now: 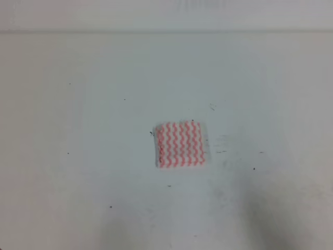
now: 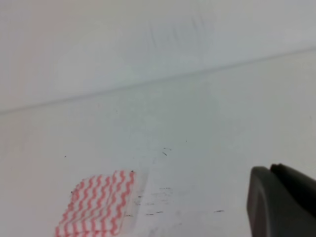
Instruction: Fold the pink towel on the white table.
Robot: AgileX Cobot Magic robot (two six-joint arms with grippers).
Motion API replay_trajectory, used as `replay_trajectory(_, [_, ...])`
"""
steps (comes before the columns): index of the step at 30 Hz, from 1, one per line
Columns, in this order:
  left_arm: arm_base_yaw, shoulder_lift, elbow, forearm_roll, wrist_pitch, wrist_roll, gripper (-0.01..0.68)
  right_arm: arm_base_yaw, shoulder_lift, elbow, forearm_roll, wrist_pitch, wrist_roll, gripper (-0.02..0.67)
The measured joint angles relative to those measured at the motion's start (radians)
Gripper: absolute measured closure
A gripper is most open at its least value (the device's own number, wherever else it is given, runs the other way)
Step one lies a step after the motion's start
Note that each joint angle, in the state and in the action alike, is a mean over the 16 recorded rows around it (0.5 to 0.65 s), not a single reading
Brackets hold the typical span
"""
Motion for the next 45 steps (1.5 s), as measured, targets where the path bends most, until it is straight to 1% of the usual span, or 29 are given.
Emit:
replay_trajectory(10, [0.0,0.0,0.0,-0.002,-0.001,0.0,0.676,-0.001,0.0,0.0,-0.001,0.067,-0.007,0.667])
replay_trajectory(15, [0.0,0.0,0.0,-0.004,-0.002,0.0,0.676,-0.015,-0.007,0.001,0.02,0.077,-0.054,0.667])
replay_trajectory(19, [0.0,0.001,0.001,-0.008,-0.003,0.0,0.676,-0.06,-0.041,0.012,0.052,0.075,-0.119,0.667])
replay_trajectory(23, [0.0,0.001,0.001,-0.008,-0.004,0.0,0.676,-0.133,-0.122,0.033,0.084,0.094,-0.185,0.667])
replay_trajectory(29, [0.0,-0.001,-0.001,0.0,-0.007,0.0,0.676,-0.253,-0.305,0.065,0.12,0.177,-0.271,0.667])
replay_trajectory(33, [0.0,-0.001,-0.001,0.0,-0.008,0.0,0.676,-0.309,-0.419,0.082,0.12,0.252,-0.291,0.667])
replay_trajectory(38, [0.0,-0.004,-0.004,0.007,-0.011,0.0,0.676,-0.335,-0.504,0.085,0.117,0.337,-0.308,0.667])
replay_trajectory(45, [0.0,-0.005,-0.004,0.005,-0.014,0.0,0.677,-0.337,-0.523,0.086,0.107,0.413,-0.311,0.667])
